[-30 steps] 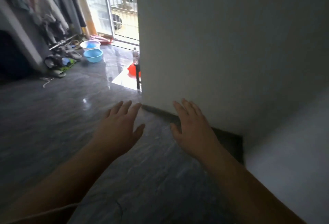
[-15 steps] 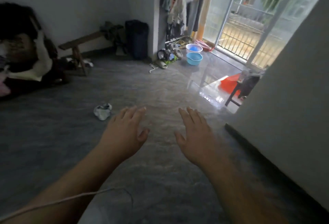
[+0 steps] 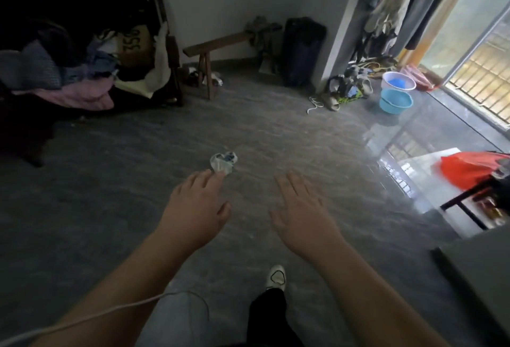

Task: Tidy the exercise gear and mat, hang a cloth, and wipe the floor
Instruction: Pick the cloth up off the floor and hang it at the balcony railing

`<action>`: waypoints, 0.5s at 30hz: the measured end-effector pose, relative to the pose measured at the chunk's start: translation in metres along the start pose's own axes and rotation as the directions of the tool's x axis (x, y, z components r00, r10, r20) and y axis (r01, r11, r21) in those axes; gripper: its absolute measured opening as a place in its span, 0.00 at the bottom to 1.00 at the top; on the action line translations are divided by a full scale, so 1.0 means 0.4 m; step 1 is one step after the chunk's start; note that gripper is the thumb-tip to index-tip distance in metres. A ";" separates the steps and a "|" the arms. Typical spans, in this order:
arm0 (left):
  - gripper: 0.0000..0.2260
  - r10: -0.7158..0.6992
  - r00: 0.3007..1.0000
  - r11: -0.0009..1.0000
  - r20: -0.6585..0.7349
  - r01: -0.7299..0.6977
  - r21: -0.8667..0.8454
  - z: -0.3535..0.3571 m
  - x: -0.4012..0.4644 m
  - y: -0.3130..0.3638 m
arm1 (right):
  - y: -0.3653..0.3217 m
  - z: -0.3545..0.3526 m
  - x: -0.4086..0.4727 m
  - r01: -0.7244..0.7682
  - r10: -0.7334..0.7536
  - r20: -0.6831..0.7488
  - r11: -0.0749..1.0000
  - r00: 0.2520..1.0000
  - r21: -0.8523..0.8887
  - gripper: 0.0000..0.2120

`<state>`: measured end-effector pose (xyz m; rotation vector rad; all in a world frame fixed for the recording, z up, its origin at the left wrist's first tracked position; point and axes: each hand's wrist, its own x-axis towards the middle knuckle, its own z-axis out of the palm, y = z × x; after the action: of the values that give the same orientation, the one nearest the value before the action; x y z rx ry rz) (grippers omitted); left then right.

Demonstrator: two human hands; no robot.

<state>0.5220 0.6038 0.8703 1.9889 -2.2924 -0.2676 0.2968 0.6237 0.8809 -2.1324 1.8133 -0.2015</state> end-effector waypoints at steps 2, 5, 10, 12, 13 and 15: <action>0.32 -0.053 0.999 0.999 0.003 0.053 0.008 0.017 0.086 -0.010 | 0.037 -0.006 0.099 0.020 -0.020 0.016 1.000 1.000 0.005 0.32; 0.30 -0.114 0.993 0.993 0.005 0.114 0.039 0.034 0.223 -0.013 | 0.090 -0.019 0.264 0.093 -0.093 0.030 0.996 0.995 0.005 0.33; 0.30 -0.167 0.985 0.982 0.045 0.162 0.095 0.030 0.430 0.017 | 0.157 -0.043 0.519 0.234 -0.231 0.113 0.972 0.966 -0.012 0.33; 0.30 -0.203 0.978 0.976 0.035 0.200 0.085 0.027 0.502 0.017 | 0.177 -0.037 0.611 0.257 -0.251 0.133 0.966 0.959 -0.029 0.32; 0.29 -0.222 0.974 0.972 0.031 0.219 0.080 0.029 0.532 0.016 | 0.185 -0.032 0.653 0.260 -0.252 0.153 0.965 0.955 -0.029 0.33; 0.29 -0.245 0.969 0.968 0.037 0.242 0.073 0.039 0.582 0.005 | 0.195 -0.020 0.729 0.260 -0.252 0.209 0.966 0.945 -0.009 0.33</action>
<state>0.4832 0.3750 0.8452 2.3244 -2.1071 -0.2578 0.2734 0.3270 0.8309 -2.3159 1.4334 -0.0060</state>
